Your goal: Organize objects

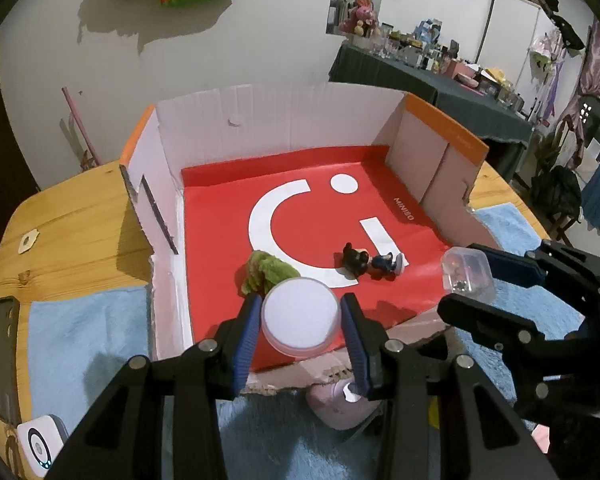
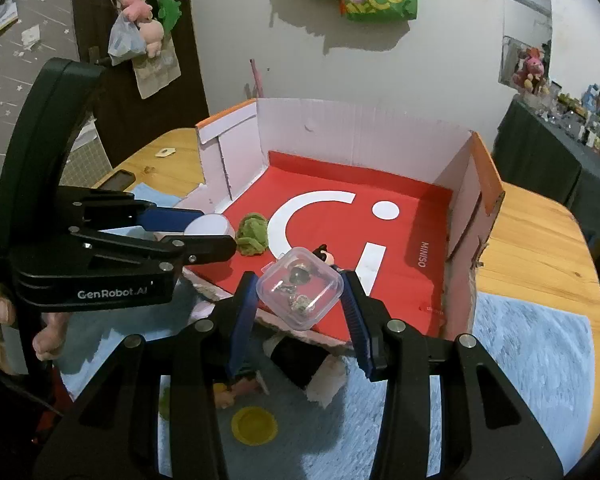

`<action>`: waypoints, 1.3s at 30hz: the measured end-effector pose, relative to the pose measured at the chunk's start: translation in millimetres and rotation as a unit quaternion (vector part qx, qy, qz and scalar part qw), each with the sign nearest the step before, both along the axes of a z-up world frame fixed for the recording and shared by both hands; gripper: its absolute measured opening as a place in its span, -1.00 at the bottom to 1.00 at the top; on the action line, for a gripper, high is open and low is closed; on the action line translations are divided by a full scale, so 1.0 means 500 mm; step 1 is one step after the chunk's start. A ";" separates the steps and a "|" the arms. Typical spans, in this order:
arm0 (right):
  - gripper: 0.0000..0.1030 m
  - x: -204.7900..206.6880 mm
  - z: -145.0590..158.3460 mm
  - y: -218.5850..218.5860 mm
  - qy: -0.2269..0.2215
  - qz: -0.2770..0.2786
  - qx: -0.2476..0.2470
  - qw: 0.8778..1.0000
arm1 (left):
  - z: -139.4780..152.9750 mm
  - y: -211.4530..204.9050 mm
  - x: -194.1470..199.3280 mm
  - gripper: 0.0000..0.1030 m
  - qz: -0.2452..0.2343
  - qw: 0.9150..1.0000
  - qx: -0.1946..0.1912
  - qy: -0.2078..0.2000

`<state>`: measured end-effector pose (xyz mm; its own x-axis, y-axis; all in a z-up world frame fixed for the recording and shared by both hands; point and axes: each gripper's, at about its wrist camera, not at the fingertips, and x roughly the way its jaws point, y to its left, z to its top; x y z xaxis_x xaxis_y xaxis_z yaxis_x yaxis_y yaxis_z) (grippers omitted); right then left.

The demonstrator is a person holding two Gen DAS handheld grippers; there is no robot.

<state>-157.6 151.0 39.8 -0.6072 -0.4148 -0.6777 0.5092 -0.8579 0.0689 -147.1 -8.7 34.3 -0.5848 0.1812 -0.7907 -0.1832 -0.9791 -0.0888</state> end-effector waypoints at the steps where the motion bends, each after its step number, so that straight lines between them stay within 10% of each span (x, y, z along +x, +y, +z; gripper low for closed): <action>1: -0.21 -0.005 -0.001 0.001 -0.004 0.001 0.000 1.000 | -0.001 0.000 -0.003 -0.17 0.000 1.000 -0.001 -0.002; 39: -0.21 -0.133 -0.097 -0.028 -0.139 0.028 0.026 0.990 | -0.081 -0.003 -0.097 -0.17 -0.006 0.997 0.005 -0.081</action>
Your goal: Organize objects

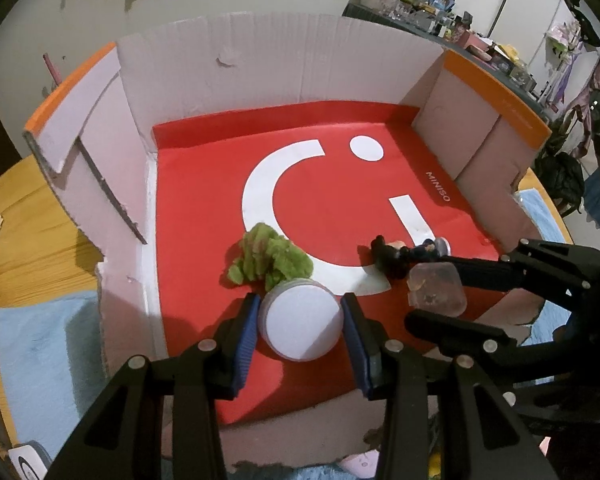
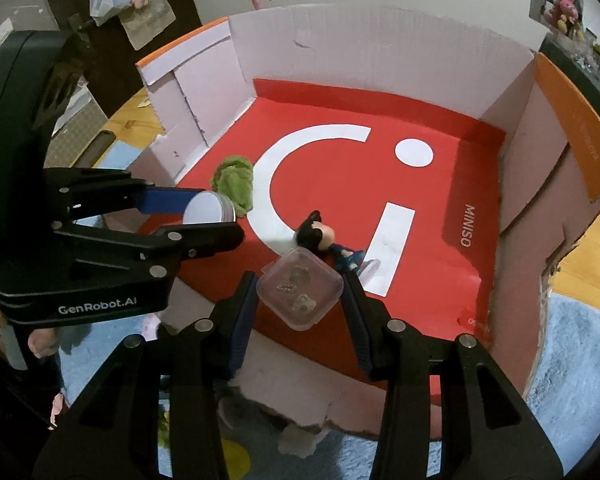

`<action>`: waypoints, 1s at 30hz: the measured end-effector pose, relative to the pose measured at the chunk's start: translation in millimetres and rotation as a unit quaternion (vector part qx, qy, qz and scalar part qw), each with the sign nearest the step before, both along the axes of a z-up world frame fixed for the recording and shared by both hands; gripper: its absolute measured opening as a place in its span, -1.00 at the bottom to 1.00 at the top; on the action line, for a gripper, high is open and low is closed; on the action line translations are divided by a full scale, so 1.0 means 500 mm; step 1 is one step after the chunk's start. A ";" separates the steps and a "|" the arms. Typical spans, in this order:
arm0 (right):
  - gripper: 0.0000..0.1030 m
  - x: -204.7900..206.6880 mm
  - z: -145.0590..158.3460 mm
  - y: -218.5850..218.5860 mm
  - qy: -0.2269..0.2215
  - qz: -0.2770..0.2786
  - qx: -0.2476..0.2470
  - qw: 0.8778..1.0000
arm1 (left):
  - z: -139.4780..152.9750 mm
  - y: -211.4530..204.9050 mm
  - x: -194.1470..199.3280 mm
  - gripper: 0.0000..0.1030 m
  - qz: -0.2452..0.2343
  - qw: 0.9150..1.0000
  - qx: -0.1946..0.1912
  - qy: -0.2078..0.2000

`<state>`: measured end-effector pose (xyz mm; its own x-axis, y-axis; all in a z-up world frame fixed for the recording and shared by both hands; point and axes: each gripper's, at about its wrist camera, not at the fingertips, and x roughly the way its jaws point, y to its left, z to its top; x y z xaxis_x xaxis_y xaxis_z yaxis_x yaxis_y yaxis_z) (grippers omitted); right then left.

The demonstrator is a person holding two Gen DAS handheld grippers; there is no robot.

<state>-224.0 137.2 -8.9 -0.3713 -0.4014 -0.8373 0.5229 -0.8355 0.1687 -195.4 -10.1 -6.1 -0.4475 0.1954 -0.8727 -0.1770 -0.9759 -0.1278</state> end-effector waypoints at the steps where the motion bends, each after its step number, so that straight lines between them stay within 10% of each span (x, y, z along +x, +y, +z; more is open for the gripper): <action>1: -0.21 -0.002 -0.002 0.001 0.000 -0.002 0.000 1.000 | 0.000 0.001 -0.001 -0.17 0.002 1.000 -0.002 0.002; 30: -0.21 -0.030 -0.013 0.026 0.049 -0.054 0.034 0.997 | -0.010 0.014 -0.018 -0.18 0.023 0.999 -0.003 0.048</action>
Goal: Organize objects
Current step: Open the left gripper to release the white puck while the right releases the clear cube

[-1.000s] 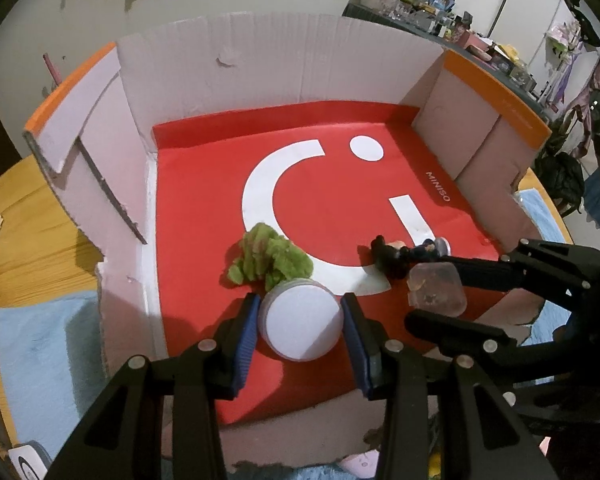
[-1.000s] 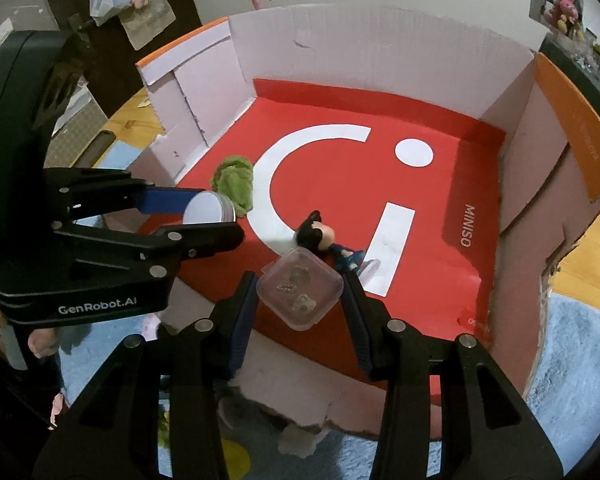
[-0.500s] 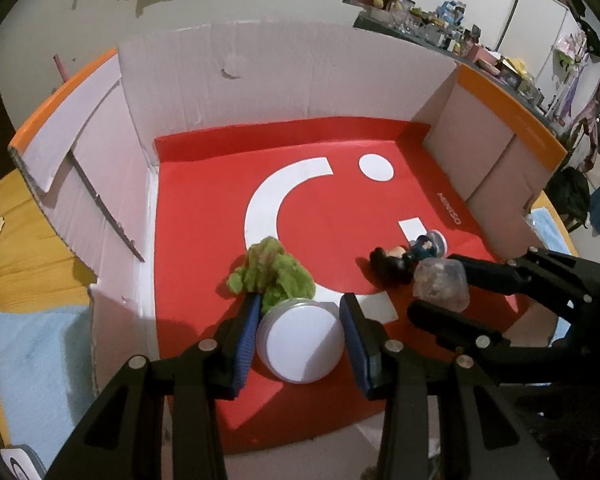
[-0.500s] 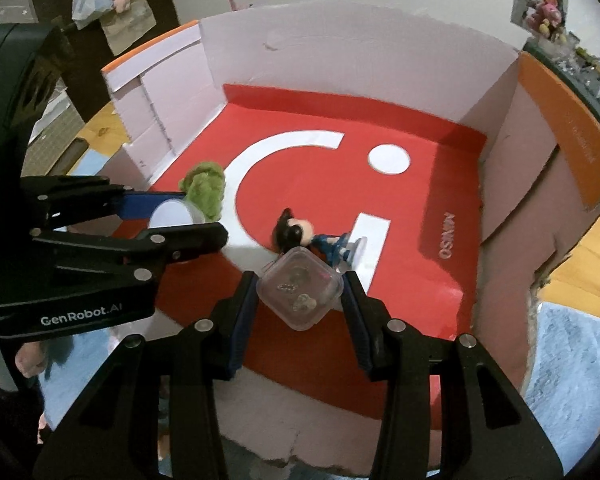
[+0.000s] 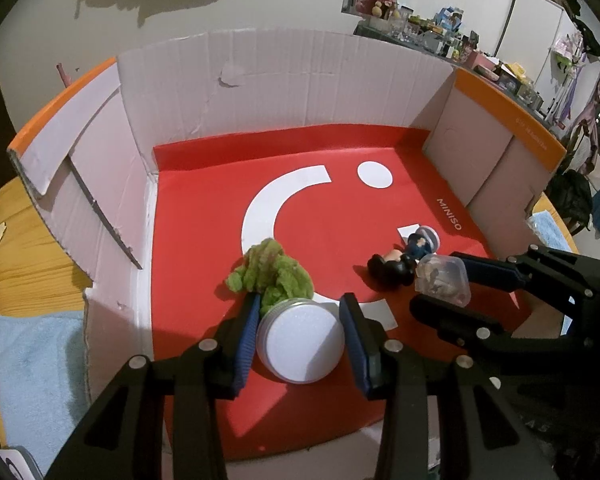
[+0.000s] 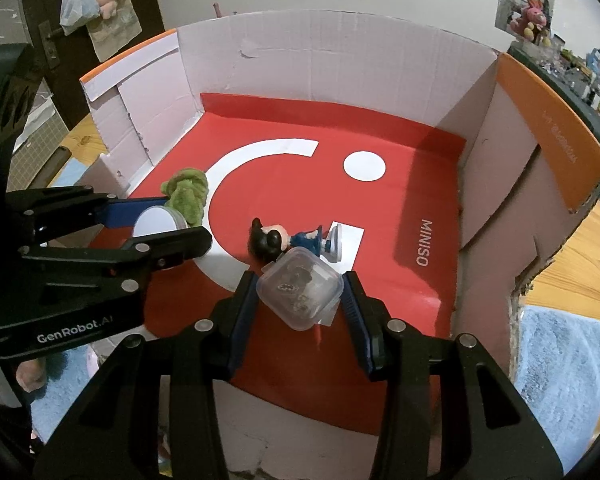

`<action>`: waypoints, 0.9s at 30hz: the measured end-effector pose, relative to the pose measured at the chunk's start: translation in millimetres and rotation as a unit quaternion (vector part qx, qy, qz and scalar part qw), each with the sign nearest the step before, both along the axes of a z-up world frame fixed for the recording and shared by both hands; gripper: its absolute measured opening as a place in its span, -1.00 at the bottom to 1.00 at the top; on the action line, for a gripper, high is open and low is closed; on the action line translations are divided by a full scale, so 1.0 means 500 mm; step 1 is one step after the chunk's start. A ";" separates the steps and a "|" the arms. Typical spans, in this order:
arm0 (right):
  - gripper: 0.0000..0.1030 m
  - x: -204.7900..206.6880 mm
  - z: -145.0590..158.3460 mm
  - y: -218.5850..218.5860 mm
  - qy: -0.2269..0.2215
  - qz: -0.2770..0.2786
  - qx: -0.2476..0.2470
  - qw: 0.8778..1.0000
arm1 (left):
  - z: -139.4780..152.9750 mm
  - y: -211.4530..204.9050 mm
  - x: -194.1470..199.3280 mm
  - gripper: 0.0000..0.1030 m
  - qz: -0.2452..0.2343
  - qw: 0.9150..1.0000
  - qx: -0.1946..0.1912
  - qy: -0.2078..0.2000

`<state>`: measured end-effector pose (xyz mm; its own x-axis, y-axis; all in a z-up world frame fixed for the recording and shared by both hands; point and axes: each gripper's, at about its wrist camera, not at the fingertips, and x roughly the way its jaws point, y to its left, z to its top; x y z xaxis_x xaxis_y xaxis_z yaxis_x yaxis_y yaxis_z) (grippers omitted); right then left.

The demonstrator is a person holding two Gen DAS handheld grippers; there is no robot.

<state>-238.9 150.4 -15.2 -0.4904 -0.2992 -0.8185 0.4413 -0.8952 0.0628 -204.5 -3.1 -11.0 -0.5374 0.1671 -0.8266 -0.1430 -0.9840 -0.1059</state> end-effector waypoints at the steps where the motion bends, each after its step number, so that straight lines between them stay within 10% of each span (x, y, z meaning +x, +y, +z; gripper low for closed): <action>1: -0.21 -0.002 -0.001 -0.002 -0.001 0.000 -0.001 1.000 | 0.000 0.000 0.000 -0.18 0.000 1.000 0.000 0.000; 27: -0.01 0.014 0.009 -0.010 0.002 0.005 -0.015 1.000 | -0.001 -0.002 0.005 -0.06 0.006 1.000 -0.005 -0.001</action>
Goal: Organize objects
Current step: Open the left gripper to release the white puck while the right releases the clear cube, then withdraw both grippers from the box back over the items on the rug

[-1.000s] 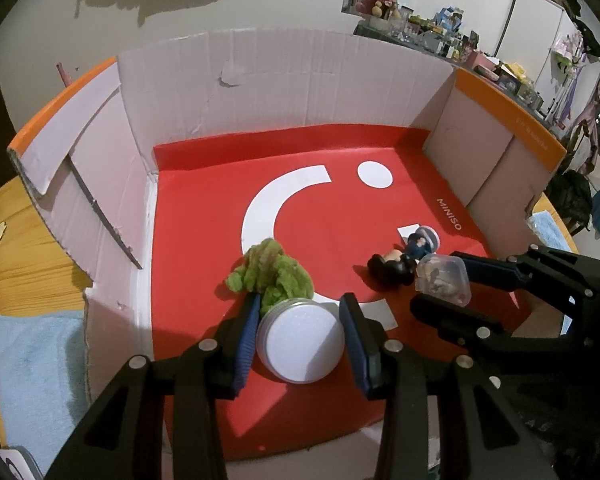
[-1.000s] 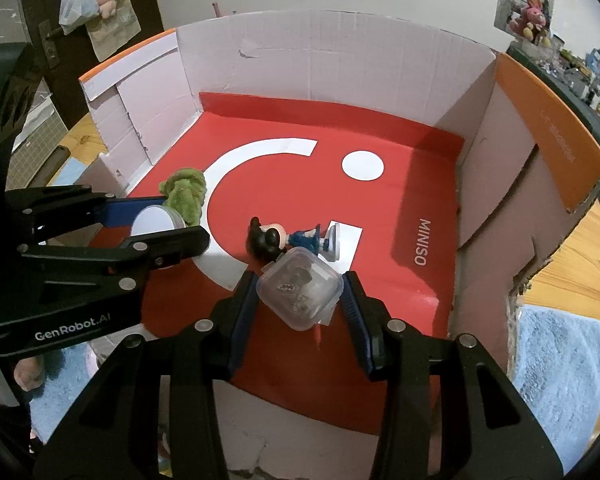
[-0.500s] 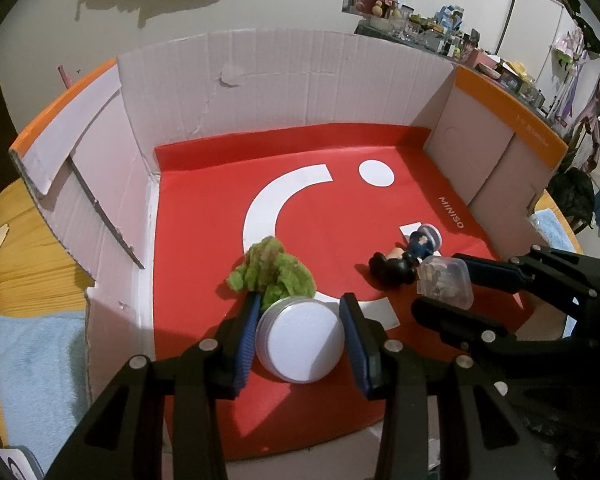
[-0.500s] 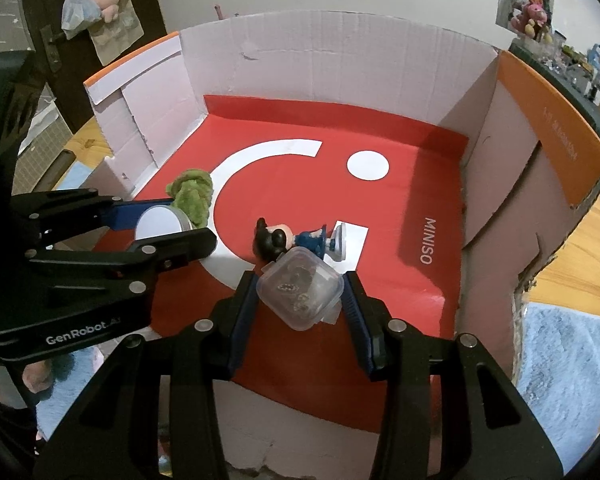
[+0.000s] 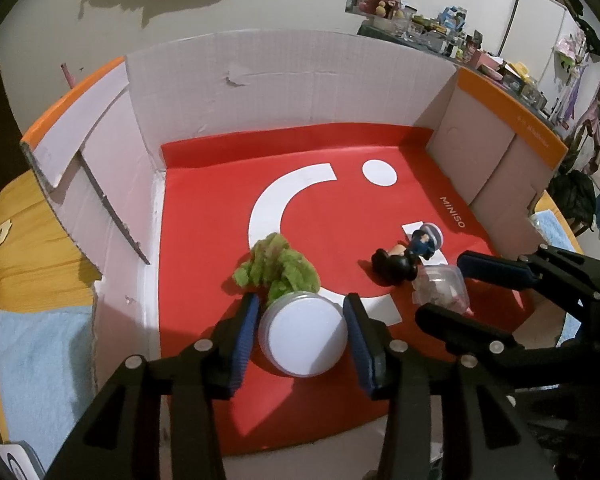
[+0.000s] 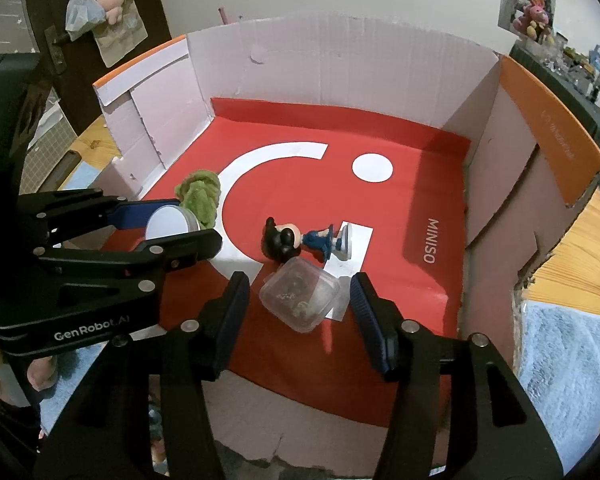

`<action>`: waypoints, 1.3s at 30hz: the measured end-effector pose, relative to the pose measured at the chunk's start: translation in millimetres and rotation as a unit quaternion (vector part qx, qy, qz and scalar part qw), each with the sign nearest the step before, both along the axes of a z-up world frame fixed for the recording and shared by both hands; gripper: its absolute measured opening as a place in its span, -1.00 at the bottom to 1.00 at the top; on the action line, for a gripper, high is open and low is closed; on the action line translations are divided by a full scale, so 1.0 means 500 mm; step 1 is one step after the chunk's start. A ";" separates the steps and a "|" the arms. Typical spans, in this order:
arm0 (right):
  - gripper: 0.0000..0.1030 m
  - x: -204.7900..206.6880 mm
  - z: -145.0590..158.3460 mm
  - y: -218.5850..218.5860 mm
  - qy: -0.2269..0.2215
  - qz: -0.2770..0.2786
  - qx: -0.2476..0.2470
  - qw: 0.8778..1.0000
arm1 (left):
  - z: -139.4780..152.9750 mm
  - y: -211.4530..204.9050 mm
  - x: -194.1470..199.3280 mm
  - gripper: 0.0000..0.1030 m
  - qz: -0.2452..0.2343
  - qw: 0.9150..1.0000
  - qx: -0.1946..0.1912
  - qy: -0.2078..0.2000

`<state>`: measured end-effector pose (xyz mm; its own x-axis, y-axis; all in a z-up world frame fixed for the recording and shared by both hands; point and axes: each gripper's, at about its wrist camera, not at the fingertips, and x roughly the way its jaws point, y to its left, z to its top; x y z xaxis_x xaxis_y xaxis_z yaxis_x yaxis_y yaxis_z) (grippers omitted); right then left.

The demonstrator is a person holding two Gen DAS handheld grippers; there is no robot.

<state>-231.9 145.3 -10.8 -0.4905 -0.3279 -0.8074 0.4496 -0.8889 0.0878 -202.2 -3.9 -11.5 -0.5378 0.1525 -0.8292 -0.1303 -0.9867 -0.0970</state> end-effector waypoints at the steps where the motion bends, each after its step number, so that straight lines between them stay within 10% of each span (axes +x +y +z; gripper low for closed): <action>1: 0.00 0.001 0.000 0.000 0.000 0.000 0.000 1.000 | 0.000 -0.001 0.001 -0.03 0.001 1.000 0.000 0.000; 39: 0.41 0.083 0.047 0.013 0.037 -0.003 -0.005 0.999 | 0.037 -0.002 0.064 0.51 0.018 0.999 -0.007 0.033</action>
